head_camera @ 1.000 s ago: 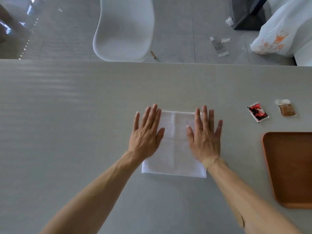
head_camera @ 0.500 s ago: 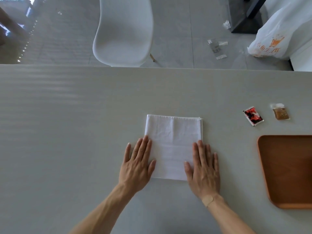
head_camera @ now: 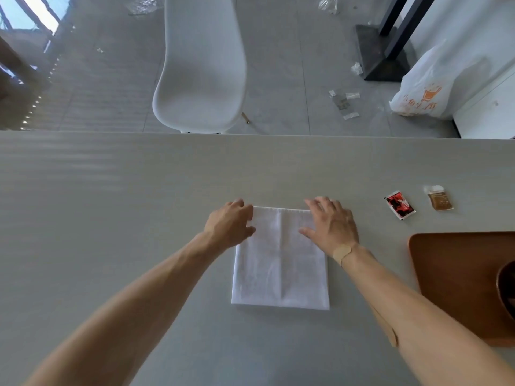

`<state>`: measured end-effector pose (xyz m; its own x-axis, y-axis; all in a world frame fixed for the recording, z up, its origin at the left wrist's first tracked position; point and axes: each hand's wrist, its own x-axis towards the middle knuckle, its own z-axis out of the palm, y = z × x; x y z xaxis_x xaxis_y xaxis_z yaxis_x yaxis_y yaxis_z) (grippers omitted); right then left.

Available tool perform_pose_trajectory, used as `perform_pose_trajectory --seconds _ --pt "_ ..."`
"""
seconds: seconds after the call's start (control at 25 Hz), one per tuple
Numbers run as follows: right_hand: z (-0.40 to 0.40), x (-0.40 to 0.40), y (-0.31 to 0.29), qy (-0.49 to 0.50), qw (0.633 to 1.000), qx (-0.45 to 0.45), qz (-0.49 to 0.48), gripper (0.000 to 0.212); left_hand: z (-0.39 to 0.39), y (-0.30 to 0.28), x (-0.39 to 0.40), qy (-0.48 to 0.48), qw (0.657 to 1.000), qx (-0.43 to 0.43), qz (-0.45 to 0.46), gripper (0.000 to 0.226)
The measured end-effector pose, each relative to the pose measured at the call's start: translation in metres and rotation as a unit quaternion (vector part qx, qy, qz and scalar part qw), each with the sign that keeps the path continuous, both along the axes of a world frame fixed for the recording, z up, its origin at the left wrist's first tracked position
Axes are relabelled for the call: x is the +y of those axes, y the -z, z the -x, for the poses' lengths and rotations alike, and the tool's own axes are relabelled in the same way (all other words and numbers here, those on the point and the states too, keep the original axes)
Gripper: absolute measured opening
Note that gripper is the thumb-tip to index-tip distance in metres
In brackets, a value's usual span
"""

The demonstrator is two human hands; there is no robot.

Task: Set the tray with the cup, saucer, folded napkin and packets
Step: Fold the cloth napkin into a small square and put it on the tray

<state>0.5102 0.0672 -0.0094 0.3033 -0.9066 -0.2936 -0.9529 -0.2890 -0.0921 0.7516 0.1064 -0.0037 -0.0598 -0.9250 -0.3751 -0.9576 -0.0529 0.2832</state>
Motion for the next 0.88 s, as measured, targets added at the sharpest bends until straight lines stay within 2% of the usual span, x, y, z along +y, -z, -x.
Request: perform_pose_trajectory --seconds 0.08,0.2,0.36,0.48,0.68,0.76,0.88 --pt "-0.007 -0.020 -0.003 -0.021 0.998 0.020 -0.058 0.082 0.006 -0.005 -0.027 0.001 0.999 -0.024 -0.021 0.052" --pt "-0.009 -0.025 0.002 0.001 0.996 0.028 -0.082 0.077 0.015 -0.004 -0.045 0.016 0.997 -0.059 -0.046 0.066" --pt "-0.013 -0.026 0.002 -0.002 0.995 0.056 -0.080 0.072 0.019 0.003 -0.048 0.020 0.996 -0.065 -0.062 0.051" --pt "-0.013 -0.026 -0.001 -0.021 0.996 0.055 -0.060 0.063 0.019 -0.002 -0.042 0.072 0.994 -0.080 -0.020 0.027" --pt "-0.003 -0.014 0.000 -0.062 0.998 -0.020 -0.017 0.040 0.014 -0.019 -0.009 0.135 0.984 -0.031 0.109 0.021" --pt "0.001 -0.009 -0.006 -0.050 0.997 -0.056 0.024 0.029 0.011 -0.026 0.004 0.132 0.982 -0.012 0.137 0.019" --pt "0.010 0.006 -0.020 -0.068 0.991 -0.095 0.065 0.023 0.006 -0.036 0.026 0.122 0.978 0.006 0.168 0.016"
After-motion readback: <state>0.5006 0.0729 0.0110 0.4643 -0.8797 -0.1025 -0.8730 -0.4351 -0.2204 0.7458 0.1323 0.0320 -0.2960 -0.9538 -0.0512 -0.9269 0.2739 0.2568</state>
